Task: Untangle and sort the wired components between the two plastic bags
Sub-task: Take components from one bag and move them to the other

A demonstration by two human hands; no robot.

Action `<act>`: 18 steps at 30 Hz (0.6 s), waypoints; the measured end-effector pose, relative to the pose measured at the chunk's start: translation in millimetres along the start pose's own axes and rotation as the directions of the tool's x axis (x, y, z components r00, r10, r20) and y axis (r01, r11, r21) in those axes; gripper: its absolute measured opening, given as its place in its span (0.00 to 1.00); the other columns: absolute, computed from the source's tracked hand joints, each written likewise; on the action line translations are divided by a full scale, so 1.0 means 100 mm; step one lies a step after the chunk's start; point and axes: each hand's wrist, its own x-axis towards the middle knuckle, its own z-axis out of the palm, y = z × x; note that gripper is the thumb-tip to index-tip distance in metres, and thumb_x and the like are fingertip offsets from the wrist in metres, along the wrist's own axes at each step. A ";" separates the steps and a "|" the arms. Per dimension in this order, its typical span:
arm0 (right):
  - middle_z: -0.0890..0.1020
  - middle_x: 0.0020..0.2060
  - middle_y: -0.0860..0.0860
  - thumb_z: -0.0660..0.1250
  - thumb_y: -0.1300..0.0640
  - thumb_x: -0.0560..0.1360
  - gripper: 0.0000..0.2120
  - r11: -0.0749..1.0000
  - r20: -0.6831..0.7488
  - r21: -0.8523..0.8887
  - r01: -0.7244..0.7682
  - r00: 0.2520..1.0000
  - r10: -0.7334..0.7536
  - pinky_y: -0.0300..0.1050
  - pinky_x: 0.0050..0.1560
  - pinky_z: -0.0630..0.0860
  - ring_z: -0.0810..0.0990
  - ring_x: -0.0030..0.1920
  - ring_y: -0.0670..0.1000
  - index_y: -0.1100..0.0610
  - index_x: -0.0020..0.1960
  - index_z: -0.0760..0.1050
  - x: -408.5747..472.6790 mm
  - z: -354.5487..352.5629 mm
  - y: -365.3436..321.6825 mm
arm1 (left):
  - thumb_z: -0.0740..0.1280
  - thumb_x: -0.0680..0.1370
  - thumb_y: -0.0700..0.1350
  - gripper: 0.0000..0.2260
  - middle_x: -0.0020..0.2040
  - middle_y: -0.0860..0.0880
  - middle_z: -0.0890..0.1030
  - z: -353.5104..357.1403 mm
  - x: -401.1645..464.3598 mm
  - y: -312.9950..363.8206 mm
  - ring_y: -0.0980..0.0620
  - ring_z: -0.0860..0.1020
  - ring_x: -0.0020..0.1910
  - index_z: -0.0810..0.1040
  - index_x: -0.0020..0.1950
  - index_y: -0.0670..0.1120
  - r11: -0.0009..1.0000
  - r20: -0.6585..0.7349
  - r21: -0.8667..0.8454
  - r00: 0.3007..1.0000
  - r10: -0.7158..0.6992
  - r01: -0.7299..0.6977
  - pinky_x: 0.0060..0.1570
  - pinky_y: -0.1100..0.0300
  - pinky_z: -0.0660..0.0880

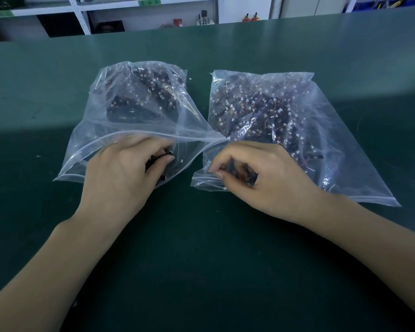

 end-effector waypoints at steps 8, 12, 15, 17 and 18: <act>0.80 0.45 0.37 0.73 0.63 0.79 0.06 1.000 -0.012 0.002 0.009 1.000 -0.008 0.34 0.42 0.74 0.77 0.38 0.39 0.55 0.54 0.84 0.00 0.01 0.02 | 0.74 0.82 0.46 0.03 0.48 0.56 0.82 -0.03 -0.01 0.10 0.60 0.74 0.43 0.88 0.54 0.50 0.983 -0.102 -0.125 0.987 0.123 -0.135 0.39 0.57 0.77; 0.82 0.44 0.39 0.73 0.62 0.80 0.05 0.996 -0.030 0.079 -0.052 0.998 0.054 0.37 0.39 0.74 0.79 0.35 0.49 0.55 0.55 0.83 0.00 0.03 0.03 | 0.74 0.83 0.44 0.04 0.44 0.58 0.76 -0.08 0.01 0.18 0.63 0.73 0.40 0.87 0.51 0.45 0.963 -0.223 -0.209 0.967 0.121 -0.169 0.43 0.69 0.70; 0.85 0.42 0.44 0.71 0.59 0.83 0.03 0.966 -0.027 0.223 -0.127 0.990 0.136 0.37 0.38 0.74 0.81 0.36 0.52 0.56 0.55 0.83 0.00 0.02 0.00 | 0.74 0.82 0.43 0.03 0.44 0.52 0.82 -0.09 -0.02 0.27 0.58 0.75 0.39 0.84 0.50 0.45 0.939 -0.297 -0.272 0.947 0.124 -0.208 0.42 0.64 0.73; 0.85 0.41 0.44 0.67 0.55 0.85 0.06 0.935 -0.013 0.296 -0.196 0.978 0.209 0.45 0.38 0.76 0.81 0.36 0.53 0.55 0.54 0.83 0.01 0.01 -0.03 | 0.74 0.83 0.44 0.03 0.45 0.51 0.84 -0.09 -0.04 0.33 0.56 0.78 0.40 0.82 0.51 0.47 0.912 -0.310 -0.338 0.943 0.124 -0.231 0.44 0.64 0.75; 0.86 0.41 0.44 0.65 0.53 0.86 0.09 0.918 -0.003 0.324 -0.228 0.970 0.242 0.51 0.37 0.77 0.80 0.36 0.54 0.55 0.54 0.83 0.02 0.00 -0.04 | 0.74 0.83 0.45 0.03 0.44 0.52 0.84 -0.09 -0.05 0.36 0.57 0.79 0.40 0.81 0.52 0.49 0.901 -0.301 -0.367 0.946 0.121 -0.232 0.44 0.66 0.74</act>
